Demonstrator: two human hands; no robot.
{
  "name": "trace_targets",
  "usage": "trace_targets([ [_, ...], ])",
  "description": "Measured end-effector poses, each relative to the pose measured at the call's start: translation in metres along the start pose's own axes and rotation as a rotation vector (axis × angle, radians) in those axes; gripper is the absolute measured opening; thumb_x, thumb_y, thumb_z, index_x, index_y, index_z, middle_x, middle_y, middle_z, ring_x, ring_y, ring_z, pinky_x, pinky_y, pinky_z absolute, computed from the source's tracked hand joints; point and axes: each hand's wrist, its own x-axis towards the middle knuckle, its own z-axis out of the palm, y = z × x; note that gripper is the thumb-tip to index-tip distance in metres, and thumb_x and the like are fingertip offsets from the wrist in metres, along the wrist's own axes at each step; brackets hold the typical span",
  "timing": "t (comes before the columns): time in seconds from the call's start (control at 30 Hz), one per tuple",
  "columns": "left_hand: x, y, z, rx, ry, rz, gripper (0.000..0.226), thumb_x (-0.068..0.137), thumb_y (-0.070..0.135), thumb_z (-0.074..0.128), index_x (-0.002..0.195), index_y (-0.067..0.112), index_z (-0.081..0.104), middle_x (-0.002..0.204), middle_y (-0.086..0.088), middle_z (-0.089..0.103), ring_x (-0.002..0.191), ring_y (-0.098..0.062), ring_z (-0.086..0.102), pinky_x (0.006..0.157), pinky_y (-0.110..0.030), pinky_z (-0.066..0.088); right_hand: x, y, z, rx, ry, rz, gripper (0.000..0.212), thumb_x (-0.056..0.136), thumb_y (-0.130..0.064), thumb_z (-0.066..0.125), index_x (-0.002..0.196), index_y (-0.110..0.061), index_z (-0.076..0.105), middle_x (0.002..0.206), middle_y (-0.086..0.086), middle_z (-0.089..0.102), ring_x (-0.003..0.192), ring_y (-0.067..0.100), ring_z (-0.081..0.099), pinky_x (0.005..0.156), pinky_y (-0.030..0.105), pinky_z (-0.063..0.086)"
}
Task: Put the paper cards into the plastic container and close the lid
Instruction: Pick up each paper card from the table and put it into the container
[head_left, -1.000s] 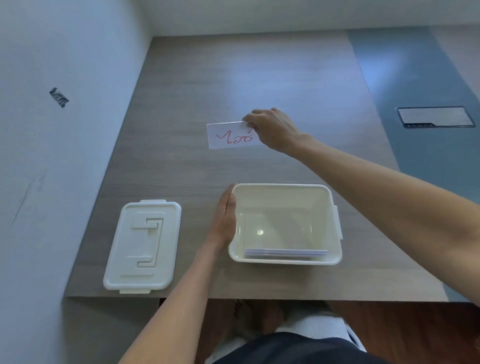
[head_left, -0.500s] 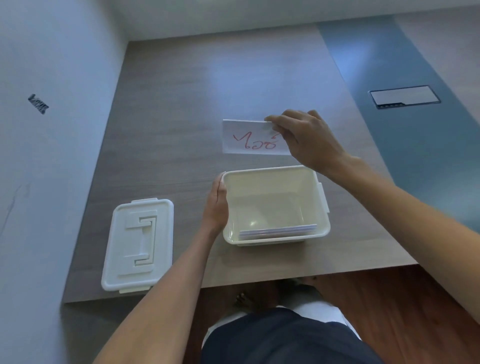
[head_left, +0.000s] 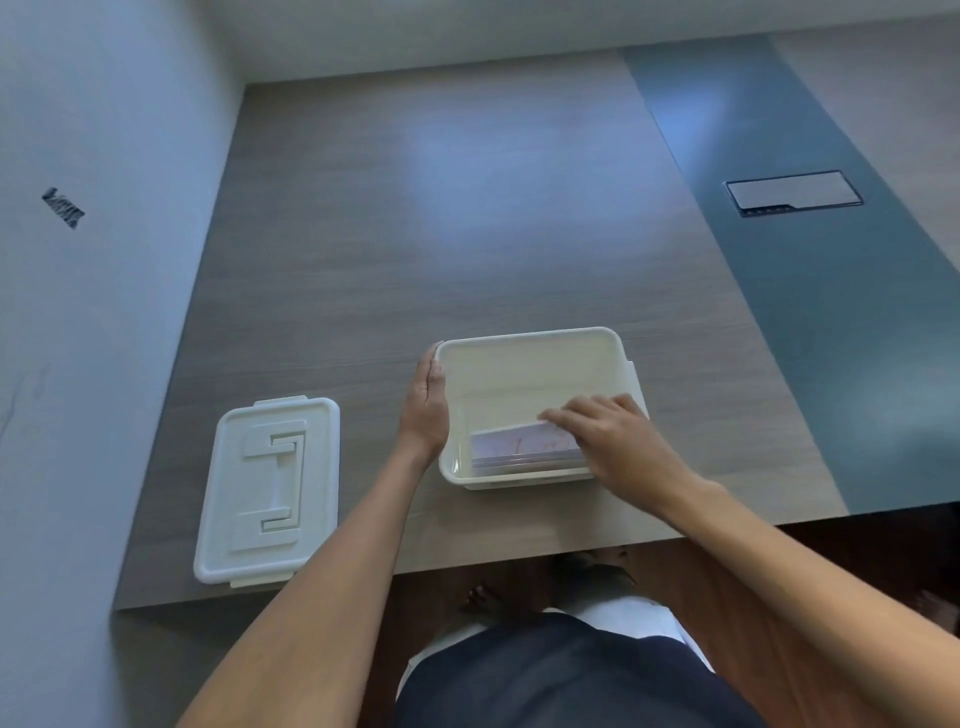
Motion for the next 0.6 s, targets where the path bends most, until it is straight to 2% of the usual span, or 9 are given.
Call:
trace_targets([
  [0.13, 0.0, -0.001, 0.001, -0.005, 0.006, 0.006, 0.043, 0.108, 0.029, 0.027, 0.146, 0.018, 0.044, 0.148, 0.004, 0.048, 0.138, -0.01, 0.041, 0.115, -0.026, 0.028, -0.016, -0.004, 0.019, 0.002, -0.08, 0.036, 0.051, 0.08, 0.002, 0.058, 0.124, -0.023, 0.061, 0.111, -0.004, 0.067, 0.095, 0.022, 0.064, 0.084, 0.034, 0.043],
  [0.27, -0.001, 0.0, 0.001, -0.017, 0.013, 0.012, 0.042, 0.108, 0.027, 0.027, 0.146, 0.017, 0.044, 0.148, 0.003, 0.048, 0.137, -0.009, 0.041, 0.115, -0.025, 0.028, -0.02, -0.006, 0.02, 0.063, -0.103, 0.057, 0.038, 0.092, -0.009, 0.048, 0.125, -0.022, 0.061, 0.117, -0.003, 0.067, 0.102, 0.022, 0.064, 0.089, 0.035, 0.042],
  [0.33, -0.001, 0.002, 0.001, -0.018, 0.004, 0.009, 0.041, 0.108, 0.026, 0.027, 0.145, 0.018, 0.044, 0.146, 0.005, 0.048, 0.133, -0.005, 0.041, 0.11, -0.014, 0.029, -0.016, -0.006, 0.017, 0.087, -0.106, 0.057, 0.035, 0.096, -0.014, 0.044, 0.126, -0.021, 0.06, 0.12, -0.003, 0.066, 0.105, 0.021, 0.063, 0.091, 0.035, 0.041],
  [0.4, 0.0, 0.003, 0.0, 0.01, -0.012, 0.001, 0.041, 0.108, 0.026, 0.026, 0.146, 0.019, 0.042, 0.141, 0.011, 0.047, 0.127, -0.001, 0.04, 0.093, 0.004, 0.026, -0.008, -0.006, 0.014, 0.129, -0.102, 0.069, 0.035, 0.098, -0.016, 0.041, 0.127, -0.021, 0.06, 0.121, -0.002, 0.066, 0.108, 0.019, 0.063, 0.093, 0.034, 0.042],
  [0.43, 0.0, 0.003, 0.0, 0.035, -0.021, 0.002, 0.042, 0.108, 0.026, 0.025, 0.146, 0.018, 0.041, 0.137, 0.012, 0.046, 0.125, 0.0, 0.039, 0.087, 0.007, 0.025, -0.002, -0.005, 0.014, 0.15, -0.087, 0.076, 0.034, 0.098, -0.017, 0.041, 0.126, -0.02, 0.06, 0.12, -0.002, 0.066, 0.107, 0.019, 0.063, 0.093, 0.034, 0.043],
  [0.47, 0.001, 0.003, -0.001, 0.066, -0.028, 0.005, 0.042, 0.108, 0.025, 0.025, 0.146, 0.018, 0.041, 0.136, 0.012, 0.046, 0.124, -0.001, 0.039, 0.085, 0.005, 0.026, 0.007, -0.004, 0.013, 0.163, -0.059, 0.084, 0.033, 0.098, -0.018, 0.042, 0.125, -0.02, 0.061, 0.117, -0.001, 0.067, 0.105, 0.019, 0.063, 0.092, 0.035, 0.044],
  [0.53, 0.002, 0.002, -0.005, 0.149, -0.043, 0.019, 0.043, 0.108, 0.029, 0.025, 0.146, 0.019, 0.041, 0.138, 0.006, 0.049, 0.126, -0.008, 0.042, 0.093, -0.008, 0.027, 0.025, -0.003, 0.011, 0.16, 0.038, 0.092, 0.03, 0.098, -0.021, 0.045, 0.121, -0.018, 0.063, 0.112, -0.001, 0.067, 0.101, 0.022, 0.064, 0.088, 0.036, 0.045],
  [0.6, 0.003, 0.002, -0.012, 0.262, -0.063, 0.056, 0.051, 0.104, 0.044, 0.022, 0.146, 0.022, 0.041, 0.142, -0.003, 0.05, 0.133, -0.019, 0.043, 0.102, -0.024, 0.031, 0.047, -0.005, 0.008, 0.126, 0.152, 0.086, 0.028, 0.098, -0.026, 0.048, 0.118, -0.018, 0.065, 0.112, -0.001, 0.068, 0.102, 0.023, 0.065, 0.088, 0.036, 0.045],
])
